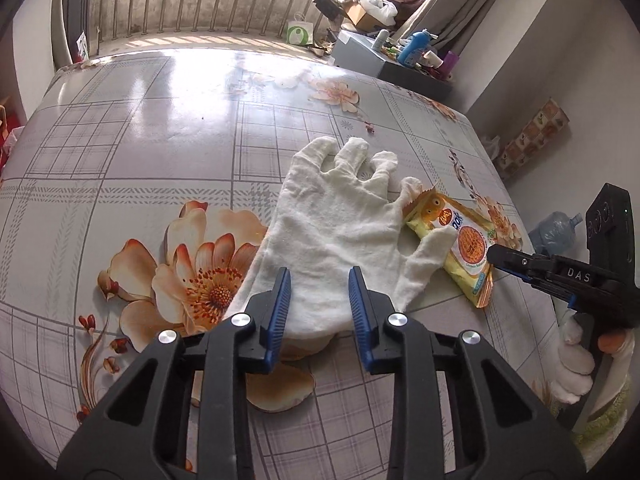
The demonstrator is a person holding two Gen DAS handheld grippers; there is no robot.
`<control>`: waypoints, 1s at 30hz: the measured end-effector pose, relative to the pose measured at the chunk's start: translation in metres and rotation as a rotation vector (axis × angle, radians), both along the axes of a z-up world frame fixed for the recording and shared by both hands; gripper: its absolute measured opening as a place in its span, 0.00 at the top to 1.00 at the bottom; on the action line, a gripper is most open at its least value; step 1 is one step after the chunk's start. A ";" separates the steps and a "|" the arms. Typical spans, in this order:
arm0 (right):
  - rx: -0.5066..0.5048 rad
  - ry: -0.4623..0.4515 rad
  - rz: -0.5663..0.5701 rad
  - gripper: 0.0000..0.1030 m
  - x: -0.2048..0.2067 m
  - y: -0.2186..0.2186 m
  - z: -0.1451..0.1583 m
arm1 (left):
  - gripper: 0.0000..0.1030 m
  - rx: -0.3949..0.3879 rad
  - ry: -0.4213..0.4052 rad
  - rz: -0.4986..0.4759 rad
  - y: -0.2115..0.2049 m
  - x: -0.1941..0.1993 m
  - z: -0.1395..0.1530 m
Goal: Collect trash
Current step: 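Grasp the Enaak biscuit packet with the right tool while the left tool reaches the white glove, then close the left tool on the white cloth glove while the right tool holds the packet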
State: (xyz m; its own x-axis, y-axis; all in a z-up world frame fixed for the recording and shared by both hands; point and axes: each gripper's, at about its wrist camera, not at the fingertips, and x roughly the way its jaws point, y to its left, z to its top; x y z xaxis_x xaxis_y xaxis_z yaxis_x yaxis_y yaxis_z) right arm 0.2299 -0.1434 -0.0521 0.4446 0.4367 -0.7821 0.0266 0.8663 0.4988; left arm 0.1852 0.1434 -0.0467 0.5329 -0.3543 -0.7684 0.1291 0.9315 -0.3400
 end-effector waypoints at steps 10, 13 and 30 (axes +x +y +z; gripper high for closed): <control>0.048 0.014 -0.044 0.91 -0.030 -0.022 -0.002 | 0.74 -0.040 0.021 -0.205 -0.048 -0.033 -0.003; 0.024 0.012 -0.080 0.92 -0.054 -0.039 0.003 | 0.74 -0.041 0.016 -0.280 -0.066 -0.048 -0.003; -0.029 -0.003 -0.308 0.92 -0.139 -0.109 0.019 | 0.65 -0.236 0.106 -0.503 -0.107 -0.086 -0.005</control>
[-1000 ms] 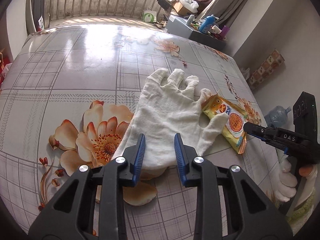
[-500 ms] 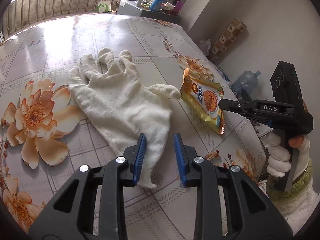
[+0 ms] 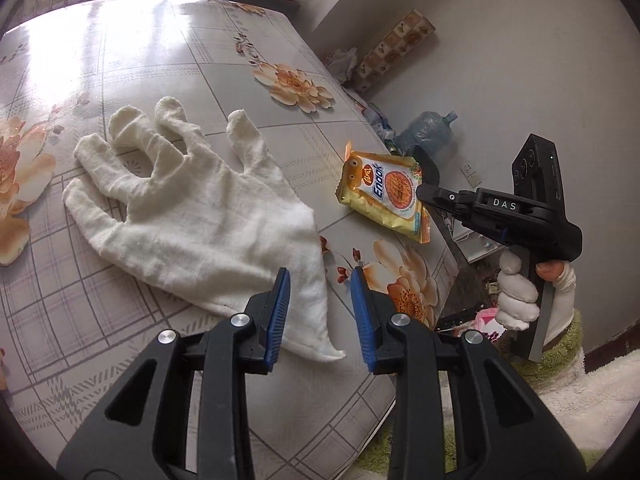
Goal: Collect trash
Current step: 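Close the left tool on the white cloth glove while the right tool holds the packet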
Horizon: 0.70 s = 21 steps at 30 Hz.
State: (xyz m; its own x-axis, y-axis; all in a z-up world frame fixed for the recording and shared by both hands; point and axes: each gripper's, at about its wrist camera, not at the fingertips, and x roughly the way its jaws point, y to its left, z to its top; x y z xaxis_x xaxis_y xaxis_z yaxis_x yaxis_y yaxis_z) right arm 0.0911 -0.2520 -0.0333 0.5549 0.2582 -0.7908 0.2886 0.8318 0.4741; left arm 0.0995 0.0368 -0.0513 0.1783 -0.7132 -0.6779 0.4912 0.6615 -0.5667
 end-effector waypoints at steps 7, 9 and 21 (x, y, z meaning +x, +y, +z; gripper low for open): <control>0.001 0.009 0.004 0.89 -0.008 0.001 -0.011 | 0.49 0.067 -0.101 0.022 -0.009 0.002 0.015; 0.005 0.014 0.005 0.88 -0.008 0.001 -0.013 | 0.49 0.143 -0.154 0.020 -0.020 0.001 0.015; -0.025 0.032 0.084 0.66 -0.005 0.013 -0.017 | 0.49 0.417 -0.344 -0.016 -0.058 -0.007 0.006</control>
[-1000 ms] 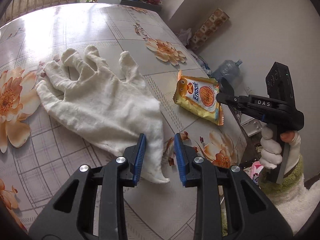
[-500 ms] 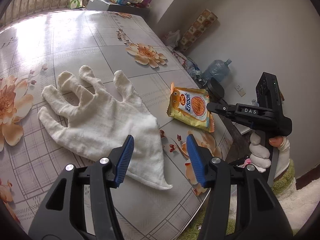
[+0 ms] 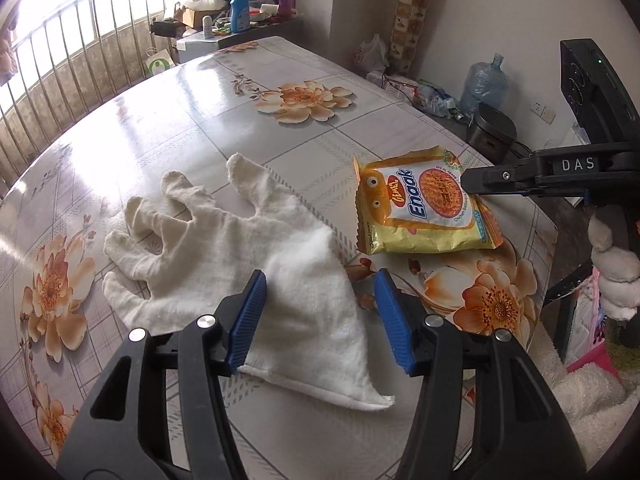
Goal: Collect trash
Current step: 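Close the left tool on the white cloth glove while the right tool holds the packet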
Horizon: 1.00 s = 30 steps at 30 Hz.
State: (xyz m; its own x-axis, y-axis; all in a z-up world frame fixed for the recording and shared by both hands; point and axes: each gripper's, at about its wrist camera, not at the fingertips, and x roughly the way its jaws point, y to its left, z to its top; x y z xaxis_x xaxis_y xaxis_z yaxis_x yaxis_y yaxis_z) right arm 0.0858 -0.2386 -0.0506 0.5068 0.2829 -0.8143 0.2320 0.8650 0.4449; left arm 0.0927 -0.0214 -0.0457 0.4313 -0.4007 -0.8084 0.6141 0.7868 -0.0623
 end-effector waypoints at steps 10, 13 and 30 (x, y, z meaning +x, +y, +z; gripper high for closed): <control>-0.146 0.000 0.087 0.61 0.003 0.026 0.006 | 0.69 0.033 -0.030 0.039 0.000 0.005 -0.001; -0.197 0.002 0.097 0.61 0.003 0.032 0.007 | 0.72 0.037 -0.037 0.039 -0.001 0.004 -0.001; -0.312 0.016 0.097 0.85 0.001 0.050 0.009 | 0.81 0.003 -0.033 0.047 0.009 0.005 0.001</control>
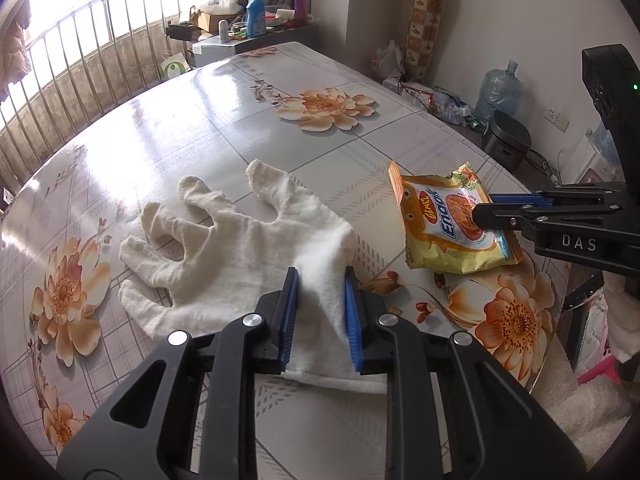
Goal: Collect trash
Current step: 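Close the left tool on the white cloth glove while the right tool holds the packet, then carry the glove and packet over the wastebasket and open both tools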
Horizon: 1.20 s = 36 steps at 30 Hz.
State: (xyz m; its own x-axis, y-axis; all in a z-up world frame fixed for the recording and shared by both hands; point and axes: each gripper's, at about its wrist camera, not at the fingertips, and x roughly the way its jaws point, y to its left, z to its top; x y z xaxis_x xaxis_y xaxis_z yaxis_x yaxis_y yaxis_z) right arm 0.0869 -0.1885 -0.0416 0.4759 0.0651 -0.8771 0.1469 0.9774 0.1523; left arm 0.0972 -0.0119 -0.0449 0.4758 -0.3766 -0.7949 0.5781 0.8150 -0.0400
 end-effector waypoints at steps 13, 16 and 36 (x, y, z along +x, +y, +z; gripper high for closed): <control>0.066 -0.077 -0.065 0.94 -0.006 -0.022 0.019 | 0.91 -0.066 -0.042 0.007 0.012 -0.002 0.017; 0.069 -0.120 -0.109 0.95 -0.012 -0.037 0.031 | 0.91 -0.104 -0.046 -0.005 0.011 -0.002 0.028; -0.101 -0.406 -0.781 0.95 -0.171 -0.242 0.100 | 0.91 -0.476 0.043 -0.416 -0.164 0.008 0.149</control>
State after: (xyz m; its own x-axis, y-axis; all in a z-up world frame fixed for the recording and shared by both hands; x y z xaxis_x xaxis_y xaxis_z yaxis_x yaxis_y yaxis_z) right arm -0.0846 -0.4303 0.0582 0.6281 -0.4767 -0.6150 0.7310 0.6324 0.2564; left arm 0.1052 -0.1756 0.1041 0.1847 -0.8400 -0.5102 0.8325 0.4096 -0.3731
